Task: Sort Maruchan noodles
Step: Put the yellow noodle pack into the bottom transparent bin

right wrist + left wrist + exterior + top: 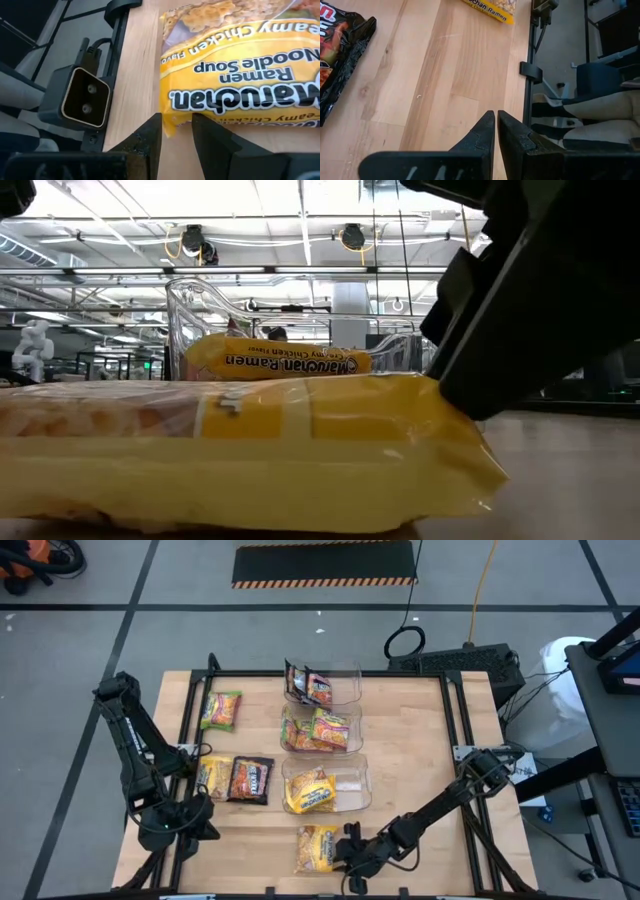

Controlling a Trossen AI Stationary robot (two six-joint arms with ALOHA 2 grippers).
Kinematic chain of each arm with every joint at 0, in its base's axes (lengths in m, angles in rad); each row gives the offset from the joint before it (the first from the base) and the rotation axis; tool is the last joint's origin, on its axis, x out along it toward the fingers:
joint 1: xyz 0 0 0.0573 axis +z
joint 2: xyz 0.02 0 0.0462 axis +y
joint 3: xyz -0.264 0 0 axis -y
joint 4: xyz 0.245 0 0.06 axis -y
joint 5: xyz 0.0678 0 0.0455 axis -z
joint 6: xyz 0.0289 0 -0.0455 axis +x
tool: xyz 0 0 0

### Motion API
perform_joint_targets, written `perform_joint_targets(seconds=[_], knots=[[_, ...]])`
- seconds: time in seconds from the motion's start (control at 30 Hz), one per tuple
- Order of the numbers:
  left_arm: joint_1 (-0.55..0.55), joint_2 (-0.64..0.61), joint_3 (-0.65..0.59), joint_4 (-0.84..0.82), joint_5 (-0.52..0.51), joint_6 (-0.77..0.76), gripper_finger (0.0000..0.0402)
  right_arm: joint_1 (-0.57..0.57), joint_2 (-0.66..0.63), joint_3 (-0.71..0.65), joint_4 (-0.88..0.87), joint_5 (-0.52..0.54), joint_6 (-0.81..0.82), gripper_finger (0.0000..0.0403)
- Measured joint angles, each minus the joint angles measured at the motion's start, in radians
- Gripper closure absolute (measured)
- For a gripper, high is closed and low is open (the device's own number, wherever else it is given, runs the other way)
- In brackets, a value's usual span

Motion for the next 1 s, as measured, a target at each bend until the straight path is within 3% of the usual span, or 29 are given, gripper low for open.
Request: perform_joint_targets(seconds=[0.27,0.57,1.0], knots=[[0.000,0.000,0.000,0.000,0.000,-0.008,0.0376,0.000,0.029,0.000,0.019,0.026,0.012,0.0299],[0.000,0.000,0.000,0.003,0.000,-0.022,0.0376,0.000,0.103,0.000,0.170,0.027,0.037,0.0299],[0.000,0.000,0.000,0.008,0.000,-0.049,0.0376,0.000,0.109,0.001,0.171,0.050,-0.034,0.0308]])
